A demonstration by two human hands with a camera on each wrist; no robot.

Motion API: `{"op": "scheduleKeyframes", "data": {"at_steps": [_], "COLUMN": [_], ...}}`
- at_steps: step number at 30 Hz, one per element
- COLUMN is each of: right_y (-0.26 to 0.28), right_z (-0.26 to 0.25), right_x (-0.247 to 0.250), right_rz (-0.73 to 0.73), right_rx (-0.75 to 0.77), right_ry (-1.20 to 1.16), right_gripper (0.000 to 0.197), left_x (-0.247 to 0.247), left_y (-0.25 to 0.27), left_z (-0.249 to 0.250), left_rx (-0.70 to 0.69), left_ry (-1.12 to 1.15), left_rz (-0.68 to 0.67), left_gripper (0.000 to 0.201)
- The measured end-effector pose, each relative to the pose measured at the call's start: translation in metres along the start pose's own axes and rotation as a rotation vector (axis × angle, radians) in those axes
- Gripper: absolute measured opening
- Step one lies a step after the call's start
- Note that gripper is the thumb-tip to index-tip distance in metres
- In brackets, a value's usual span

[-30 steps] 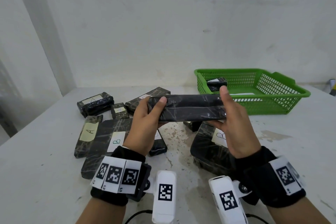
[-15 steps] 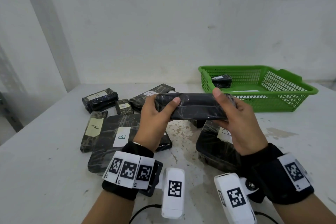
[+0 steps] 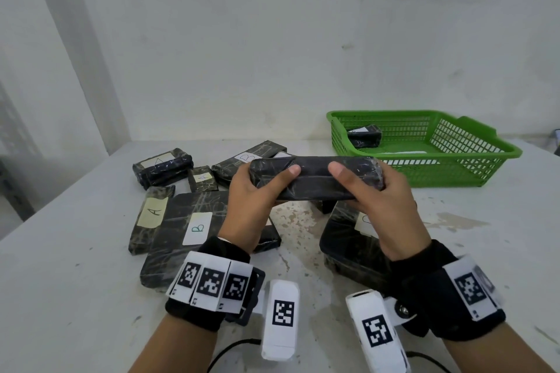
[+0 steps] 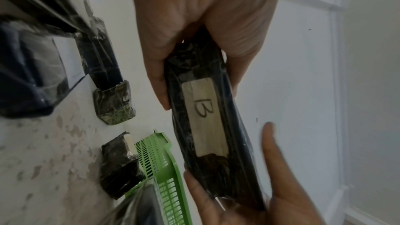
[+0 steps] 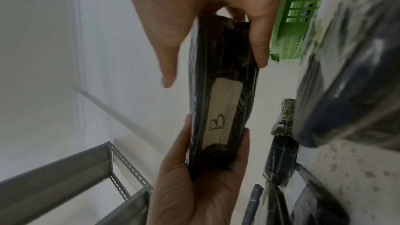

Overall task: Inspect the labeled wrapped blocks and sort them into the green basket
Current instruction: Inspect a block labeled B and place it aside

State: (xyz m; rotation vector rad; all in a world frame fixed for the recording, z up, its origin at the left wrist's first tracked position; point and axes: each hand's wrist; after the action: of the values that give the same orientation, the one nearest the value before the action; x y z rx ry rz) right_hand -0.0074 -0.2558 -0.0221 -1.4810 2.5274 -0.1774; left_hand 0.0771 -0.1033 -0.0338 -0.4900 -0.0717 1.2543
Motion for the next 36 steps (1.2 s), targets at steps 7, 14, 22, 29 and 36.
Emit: {"op": "scheduleKeyframes", "data": {"at_steps": [7, 14, 22, 29, 36], "right_y": [-0.0057, -0.001, -0.0036, -0.0065, -0.0085], "right_z": [0.005, 0.0002, 0.0027, 0.0058, 0.0027], "right_x": [0.0043, 0.0008, 0.0031, 0.0052, 0.0053], "right_rz": [0.049, -0.022, -0.022, 0.03, -0.024], "right_rx": [-0.018, -0.014, -0.006, 0.013, -0.039], "right_ry": [0.007, 0.013, -0.051, -0.06, -0.094], "right_gripper": [0.024, 0.037, 0.024, 0.018, 0.03], "left_x": [0.0, 0.0048, 0.0018, 0.0018, 0.0044], "left_y": [0.003, 0.0012, 0.0024, 0.0032, 0.0003], "left_z": [0.0007, 0.005, 0.0034, 0.0094, 0.006], "left_rx": [0.005, -0.003, -0.002, 0.034, 0.009], "left_ry": [-0.014, 0.011, 0.008, 0.157, 0.127], "left_rz": [-0.058, -0.05, -0.007, -0.036, -0.015], "left_gripper": [0.065, 0.064, 0.044, 0.059, 0.041]}}
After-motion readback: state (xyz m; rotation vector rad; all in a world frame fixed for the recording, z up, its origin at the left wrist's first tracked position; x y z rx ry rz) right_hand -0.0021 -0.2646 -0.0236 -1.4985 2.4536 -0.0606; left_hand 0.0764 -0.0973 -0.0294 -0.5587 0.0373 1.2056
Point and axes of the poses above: each hand's wrist, its own y-axis away from the middle knuckle, its own x-axis out of the back of the hand, z = x × y, and after that the axes turned 9 degrees about -x, right-handed
